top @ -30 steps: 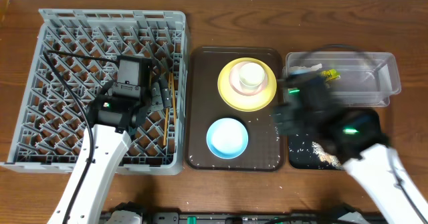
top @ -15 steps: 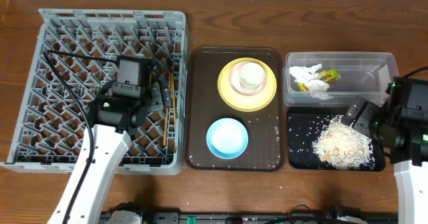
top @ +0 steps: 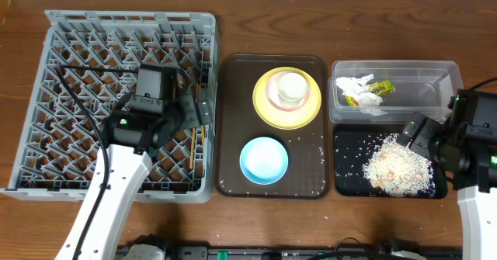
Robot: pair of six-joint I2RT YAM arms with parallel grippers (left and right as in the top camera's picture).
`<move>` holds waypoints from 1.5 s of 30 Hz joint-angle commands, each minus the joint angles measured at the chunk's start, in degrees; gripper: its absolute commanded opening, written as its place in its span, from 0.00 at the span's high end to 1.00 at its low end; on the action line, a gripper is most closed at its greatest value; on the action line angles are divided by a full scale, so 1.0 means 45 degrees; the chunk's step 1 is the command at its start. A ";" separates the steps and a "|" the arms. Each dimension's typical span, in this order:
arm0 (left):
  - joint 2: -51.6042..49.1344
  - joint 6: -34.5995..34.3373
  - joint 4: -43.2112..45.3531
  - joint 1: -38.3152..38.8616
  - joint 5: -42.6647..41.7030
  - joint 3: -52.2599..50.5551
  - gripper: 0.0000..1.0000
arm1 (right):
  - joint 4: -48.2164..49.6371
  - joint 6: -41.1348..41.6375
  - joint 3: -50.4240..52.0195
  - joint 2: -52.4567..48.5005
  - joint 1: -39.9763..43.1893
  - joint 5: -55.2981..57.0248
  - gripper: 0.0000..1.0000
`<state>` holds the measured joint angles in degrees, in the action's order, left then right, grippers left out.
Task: Sort waste into correct bins and load items into the dishwasher
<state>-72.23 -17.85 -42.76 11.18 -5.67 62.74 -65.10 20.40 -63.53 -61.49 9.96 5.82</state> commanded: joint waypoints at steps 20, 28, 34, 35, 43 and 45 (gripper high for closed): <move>-0.2210 -0.1559 -0.1044 0.3449 -0.2186 0.6222 0.89 | -0.0019 0.0170 -0.0117 0.0000 0.0097 -0.0015 0.01; -0.6382 0.0194 -0.6533 0.4843 -0.2147 1.2143 0.85 | -0.0019 0.0170 -0.0117 0.0000 0.0097 -0.0015 0.01; -0.8058 0.0379 -0.5537 0.5479 -0.2157 1.2361 0.41 | -0.0019 0.0170 -0.0117 0.0000 0.0097 -0.0015 0.01; -0.8199 0.0379 -0.5289 0.5474 -0.2161 1.2361 0.37 | -0.0019 0.0170 -0.0117 0.0000 0.0097 -0.0015 0.01; -0.8505 -0.0525 -0.5372 0.5469 -0.0243 1.2361 0.35 | -0.0019 0.0170 -0.0117 0.0000 0.0097 -0.0015 0.01; -0.8286 -0.1078 -0.6305 0.5323 0.1928 1.2361 0.33 | -0.0019 0.0170 -0.0117 0.0000 0.0097 -0.0019 0.01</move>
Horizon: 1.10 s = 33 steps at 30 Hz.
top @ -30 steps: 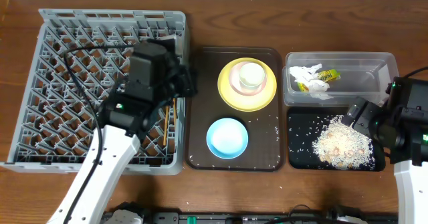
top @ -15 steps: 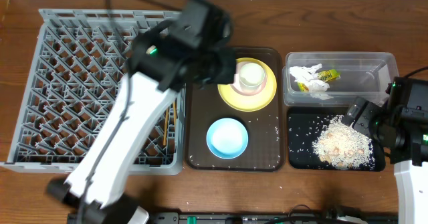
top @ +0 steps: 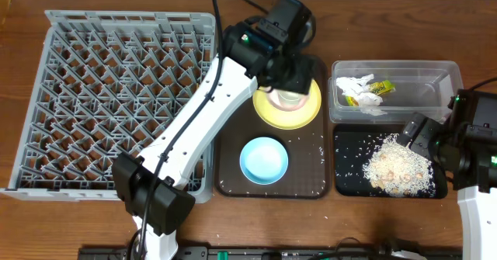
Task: Sort waste into correct bins and load items into the dishwasher
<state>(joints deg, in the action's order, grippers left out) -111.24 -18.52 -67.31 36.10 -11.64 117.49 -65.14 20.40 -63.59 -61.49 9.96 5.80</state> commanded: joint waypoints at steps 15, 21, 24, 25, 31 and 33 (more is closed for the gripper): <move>0.4993 -0.2059 -0.5270 -0.6460 0.6139 0.0189 0.32 | -0.0010 0.0170 -0.0102 0.0000 0.0097 -0.0010 0.01; 0.6926 -0.2064 -0.6086 -1.0190 0.6173 0.0180 0.28 | 0.0180 0.0452 -0.0092 0.0000 0.0097 -0.0097 0.01; 0.7529 -0.2195 -0.6183 -1.1846 0.6130 0.0180 0.11 | 0.0627 0.1253 -0.0092 0.0000 0.0097 -0.0534 0.01; 0.7674 -0.2458 -0.6183 -1.2240 0.6062 0.0180 0.10 | 0.0588 0.1525 -0.0092 0.0000 0.0097 -0.0942 0.01; 0.8102 -0.2764 -0.6183 -1.2934 0.6042 0.0180 0.08 | 0.0811 -0.0602 -0.0083 -0.0087 -0.1035 -0.6679 0.15; 0.8087 -0.2764 -0.6183 -1.2934 0.6042 0.0180 0.08 | 0.0996 -0.1690 -0.0083 -0.0398 -0.3177 -0.6926 0.18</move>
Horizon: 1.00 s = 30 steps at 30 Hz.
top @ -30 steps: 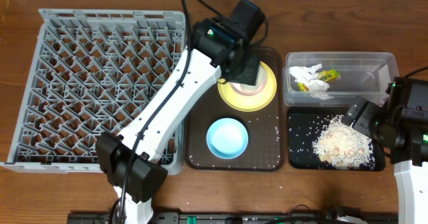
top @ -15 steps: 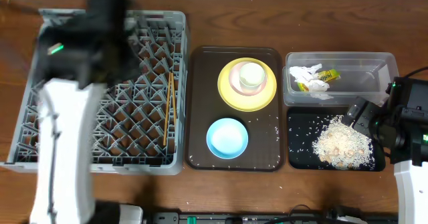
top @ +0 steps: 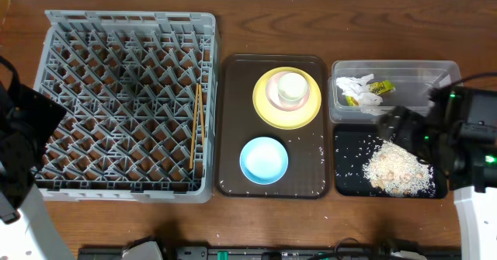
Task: Sort waste into correct bins and load items into the dishwasher
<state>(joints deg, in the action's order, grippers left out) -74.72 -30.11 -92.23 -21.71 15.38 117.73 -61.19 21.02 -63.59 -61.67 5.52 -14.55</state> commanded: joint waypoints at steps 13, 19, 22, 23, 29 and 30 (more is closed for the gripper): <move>-0.0039 -0.0189 -0.0646 -0.0087 0.0039 0.0126 0.08 | 0.3784 -0.1851 -0.0083 -0.4891 -1.2866 0.1855 0.47; -0.0044 -0.0189 -0.0646 -0.0087 0.0039 0.0126 0.08 | 0.4891 -0.1880 -0.0083 -0.6776 -1.4192 0.2817 0.61; -0.0039 -0.0189 -0.0646 -0.0087 0.0039 0.0126 0.08 | 0.4969 -0.2050 -0.0083 -0.7684 -1.4426 0.3177 0.59; -0.0039 -0.0189 -0.0646 -0.0087 0.0039 0.0126 0.08 | 0.5042 -0.2249 -0.0083 -0.7961 -1.4484 0.3089 0.58; -0.0039 -0.0189 -0.0646 -0.0087 0.0039 0.0126 0.07 | 0.5144 -0.2637 -0.0083 -0.9379 -1.4746 0.3036 0.76; -0.0039 -0.0189 -0.0646 -0.0087 0.0039 0.0126 0.08 | 0.5139 -0.2637 -0.0083 -0.9423 -1.4741 0.3036 0.84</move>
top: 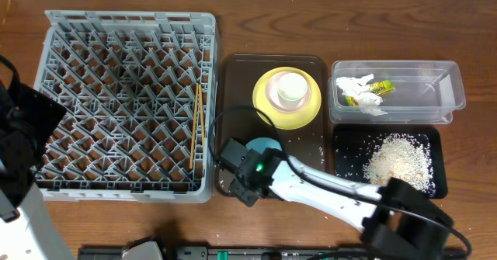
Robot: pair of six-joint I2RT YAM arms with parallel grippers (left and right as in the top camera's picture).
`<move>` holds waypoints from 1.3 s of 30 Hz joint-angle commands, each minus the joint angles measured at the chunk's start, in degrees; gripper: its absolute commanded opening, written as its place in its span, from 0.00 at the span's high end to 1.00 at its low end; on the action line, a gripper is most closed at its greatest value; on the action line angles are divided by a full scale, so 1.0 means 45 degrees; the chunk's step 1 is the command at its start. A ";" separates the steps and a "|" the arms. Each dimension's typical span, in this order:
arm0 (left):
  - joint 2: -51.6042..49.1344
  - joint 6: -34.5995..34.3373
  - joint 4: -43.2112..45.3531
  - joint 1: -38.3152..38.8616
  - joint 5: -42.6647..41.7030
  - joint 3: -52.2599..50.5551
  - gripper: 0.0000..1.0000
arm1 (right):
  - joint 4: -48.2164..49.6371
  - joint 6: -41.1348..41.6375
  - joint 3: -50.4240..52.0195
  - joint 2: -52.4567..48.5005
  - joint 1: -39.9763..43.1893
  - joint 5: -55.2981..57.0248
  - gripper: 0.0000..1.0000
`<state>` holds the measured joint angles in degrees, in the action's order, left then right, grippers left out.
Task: Sort waste into correct bins and load items into the dishwasher
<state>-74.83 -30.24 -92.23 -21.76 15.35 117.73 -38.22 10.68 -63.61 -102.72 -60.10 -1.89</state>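
Observation:
The grey dishwasher rack (132, 27) fills the left side, and a pair of wooden chopsticks (194, 124) lies near its right wall. On the brown tray (233, 74) a yellow plate (268, 109) carries a pink plate and a pale cup (292, 88). In front of it is a blue bowl (268, 145), partly covered by my right gripper (239, 175), which reaches in from the lower right. Its fingers do not show clearly. My left arm (23, 132) stands at the far left edge, with its fingers hidden.
A clear bin (435, 85) at the back right holds crumpled paper and a yellow-green wrapper (379, 88). In front of it a black tray (345, 140) carries a heap of rice (396, 161). Loose grains lie on the brown tray.
My right arm was over the black rice tray at the right edge. It now stretches left across the table front, with its gripper at the blue bowl. The left arm has not moved.
First my left gripper was low over the rack's right side at the chopsticks. Then the left arm reached over the yellow plate and cup. After that it stood at the far left, with the chopsticks lying in the rack. My right arm stayed by the rice tray and is now at the blue bowl.

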 commanded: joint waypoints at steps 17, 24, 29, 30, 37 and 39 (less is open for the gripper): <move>-0.0015 -0.0160 -0.0646 -0.0078 0.0044 0.0126 0.08 | -0.0165 -0.0345 -0.0034 0.1501 -0.0165 0.0481 0.66; -0.0015 -0.0160 -0.0646 -0.0078 0.0044 0.0126 0.07 | -0.0214 -0.0350 0.0136 0.0578 -0.0379 0.0151 0.76; -0.0015 -0.0160 -0.0646 -0.0078 0.0044 0.0126 0.08 | -0.0413 -0.0350 0.0141 0.0476 -0.0379 0.0296 0.78; -0.0015 -0.0160 -0.0646 -0.0078 0.0044 0.0126 0.07 | -0.0432 -0.0350 0.0141 0.0476 -0.0389 0.0321 0.78; -0.0015 -0.0160 -0.0646 -0.0078 0.0044 0.0126 0.07 | -0.0670 -0.0350 0.0151 0.0466 -0.0389 0.0325 0.78; -0.0015 -0.0160 -0.0646 -0.0078 0.0044 0.0126 0.07 | -0.0753 -0.0350 0.0170 0.0466 -0.0389 0.0330 0.78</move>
<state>-74.83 -30.24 -92.23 -21.76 15.35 117.73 -41.25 9.34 -63.26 -100.47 -60.73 -1.04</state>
